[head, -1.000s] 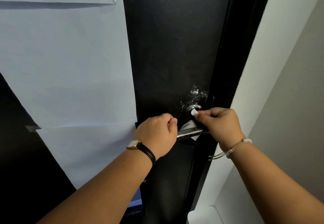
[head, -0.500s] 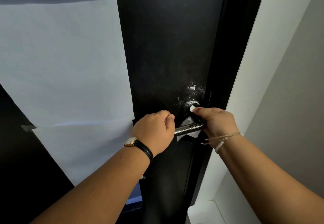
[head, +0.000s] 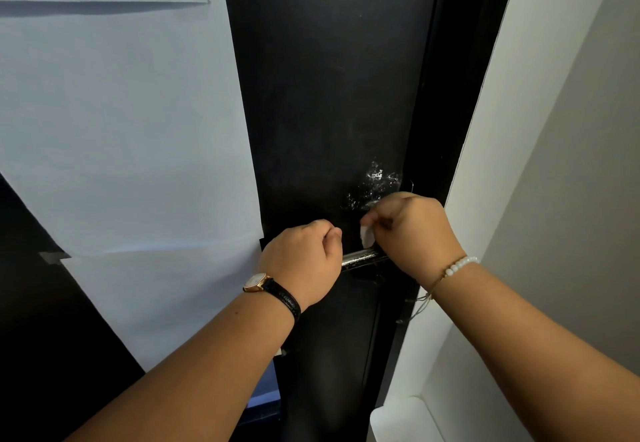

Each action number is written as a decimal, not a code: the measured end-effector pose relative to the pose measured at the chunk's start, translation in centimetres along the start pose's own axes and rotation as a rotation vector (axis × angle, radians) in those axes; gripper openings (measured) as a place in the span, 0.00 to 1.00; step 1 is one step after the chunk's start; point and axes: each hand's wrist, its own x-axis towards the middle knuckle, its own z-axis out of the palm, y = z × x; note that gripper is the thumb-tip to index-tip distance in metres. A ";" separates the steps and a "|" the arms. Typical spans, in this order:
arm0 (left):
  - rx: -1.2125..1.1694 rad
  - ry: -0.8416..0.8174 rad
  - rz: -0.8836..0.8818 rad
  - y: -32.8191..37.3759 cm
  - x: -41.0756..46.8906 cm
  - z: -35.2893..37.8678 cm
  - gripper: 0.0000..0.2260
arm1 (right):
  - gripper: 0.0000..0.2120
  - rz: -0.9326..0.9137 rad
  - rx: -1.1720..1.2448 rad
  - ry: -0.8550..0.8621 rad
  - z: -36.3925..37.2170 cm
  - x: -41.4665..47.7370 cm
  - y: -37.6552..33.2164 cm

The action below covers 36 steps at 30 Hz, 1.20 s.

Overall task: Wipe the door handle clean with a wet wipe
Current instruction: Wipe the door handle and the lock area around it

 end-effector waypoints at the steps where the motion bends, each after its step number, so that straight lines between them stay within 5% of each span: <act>1: 0.003 0.000 0.002 0.0 0.0 0.0 0.14 | 0.08 0.017 0.050 0.071 0.0 0.2 -0.1; 7: 0.006 -0.015 0.016 -0.2 0.0 0.0 0.14 | 0.02 -0.047 0.078 0.473 0.3 2.1 -0.7; 26: 0.016 -0.011 0.006 -0.1 0.0 0.1 0.14 | 0.11 -0.294 -0.258 -0.009 1.2 0.6 -0.6; 36: 0.014 -0.001 -0.007 0.0 -0.1 -0.1 0.14 | 0.05 0.008 -0.160 0.258 1.8 0.8 -1.1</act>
